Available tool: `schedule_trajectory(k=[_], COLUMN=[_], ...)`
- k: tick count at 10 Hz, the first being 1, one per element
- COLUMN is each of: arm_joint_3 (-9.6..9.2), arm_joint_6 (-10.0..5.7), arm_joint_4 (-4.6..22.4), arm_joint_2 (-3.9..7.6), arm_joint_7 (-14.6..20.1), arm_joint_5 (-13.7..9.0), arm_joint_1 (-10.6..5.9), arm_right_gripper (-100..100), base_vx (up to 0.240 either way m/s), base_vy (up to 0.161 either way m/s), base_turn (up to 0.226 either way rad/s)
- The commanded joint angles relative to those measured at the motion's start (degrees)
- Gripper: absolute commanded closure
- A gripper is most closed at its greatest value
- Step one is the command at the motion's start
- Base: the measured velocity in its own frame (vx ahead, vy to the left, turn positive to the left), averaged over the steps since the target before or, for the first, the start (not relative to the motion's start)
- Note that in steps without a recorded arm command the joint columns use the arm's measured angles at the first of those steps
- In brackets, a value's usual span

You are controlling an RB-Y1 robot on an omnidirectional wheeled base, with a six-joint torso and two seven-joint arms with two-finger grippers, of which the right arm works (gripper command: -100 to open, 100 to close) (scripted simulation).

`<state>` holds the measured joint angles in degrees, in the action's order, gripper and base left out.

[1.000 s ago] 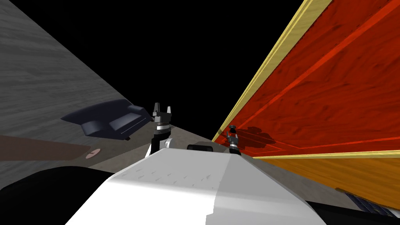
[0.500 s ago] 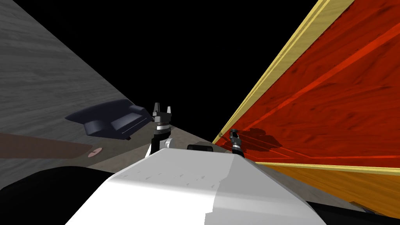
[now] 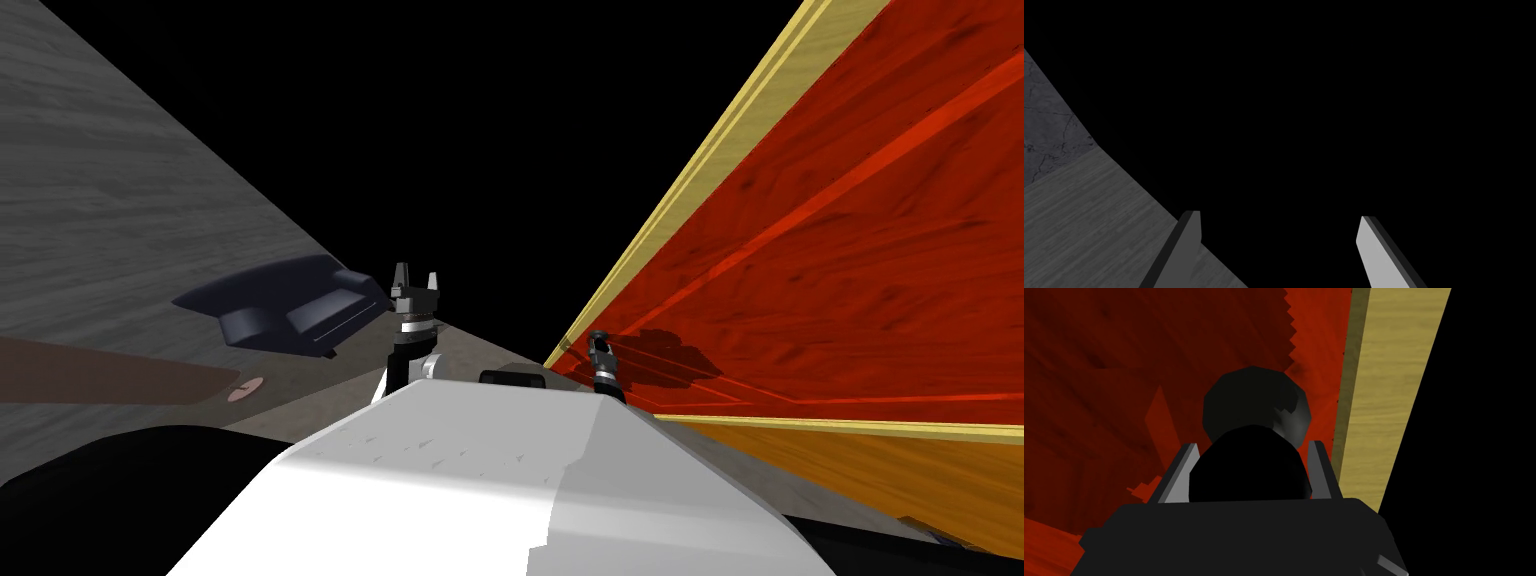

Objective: Pull the door open

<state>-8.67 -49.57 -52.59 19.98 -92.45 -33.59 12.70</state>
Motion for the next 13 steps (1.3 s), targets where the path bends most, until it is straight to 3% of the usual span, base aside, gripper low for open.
schedule_trajectory(k=[1,8,13], arm_joint_3=[-0.12,-0.76,-1.45], arm_joint_6=[-0.03,-0.21,-0.41], arm_joint_4=[0.00,0.00,-0.01], arm_joint_2=[0.03,0.16,0.31], arm_joint_7=[1.62,9.76,17.86], arm_joint_5=[-0.22,-1.35,-2.57], arm_joint_1=[-0.05,-0.30,-0.57], arm_right_gripper=[100,100,100], base_vx=[-0.009,-0.024,-0.035], base_vy=[-0.003,-0.004,-0.004], base_turn=[0.021,0.020,0.028])
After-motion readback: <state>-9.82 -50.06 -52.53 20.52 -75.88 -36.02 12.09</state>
